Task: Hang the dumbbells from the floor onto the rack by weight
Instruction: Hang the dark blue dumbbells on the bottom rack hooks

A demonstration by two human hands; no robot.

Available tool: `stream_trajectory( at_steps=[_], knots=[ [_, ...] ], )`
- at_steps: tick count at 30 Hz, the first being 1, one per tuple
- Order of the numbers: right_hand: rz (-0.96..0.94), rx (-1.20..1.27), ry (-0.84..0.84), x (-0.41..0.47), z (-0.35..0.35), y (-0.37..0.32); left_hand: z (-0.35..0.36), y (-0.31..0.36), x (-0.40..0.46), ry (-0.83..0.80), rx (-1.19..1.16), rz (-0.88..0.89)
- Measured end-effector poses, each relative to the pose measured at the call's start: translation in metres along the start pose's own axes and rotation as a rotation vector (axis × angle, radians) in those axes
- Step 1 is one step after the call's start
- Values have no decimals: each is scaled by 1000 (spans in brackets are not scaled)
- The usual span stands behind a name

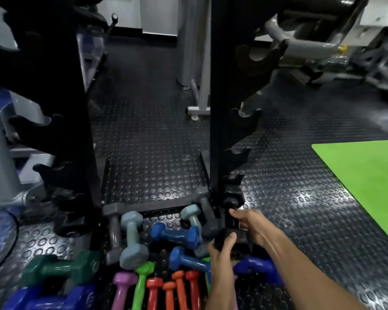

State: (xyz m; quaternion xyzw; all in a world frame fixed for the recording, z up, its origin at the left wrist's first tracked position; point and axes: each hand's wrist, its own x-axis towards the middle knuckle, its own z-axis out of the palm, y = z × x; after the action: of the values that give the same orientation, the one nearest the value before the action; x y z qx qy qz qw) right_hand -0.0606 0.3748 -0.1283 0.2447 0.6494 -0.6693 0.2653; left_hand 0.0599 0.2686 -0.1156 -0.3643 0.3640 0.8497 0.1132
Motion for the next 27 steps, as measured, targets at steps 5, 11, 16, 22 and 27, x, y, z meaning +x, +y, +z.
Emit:
stream_trajectory(
  at_steps=[5, 11, 16, 22, 27],
  knots=[
    [-11, 2, 138, 4, -37, -13, 27, -6, 11, -102, 107, -54],
    [-14, 20, 161, 16, -63, -26, 41, 3, 37, -228, 291, -22],
    [-21, -27, 206, 41, -79, -42, 65, 6, 59, -243, 358, -8],
    [-66, -73, 188, 84, -88, -61, 91, 2, 94, -123, 258, 8],
    [-91, -82, 137, 115, -82, -71, 91, -1, 128, -85, 132, -47]
  ],
)
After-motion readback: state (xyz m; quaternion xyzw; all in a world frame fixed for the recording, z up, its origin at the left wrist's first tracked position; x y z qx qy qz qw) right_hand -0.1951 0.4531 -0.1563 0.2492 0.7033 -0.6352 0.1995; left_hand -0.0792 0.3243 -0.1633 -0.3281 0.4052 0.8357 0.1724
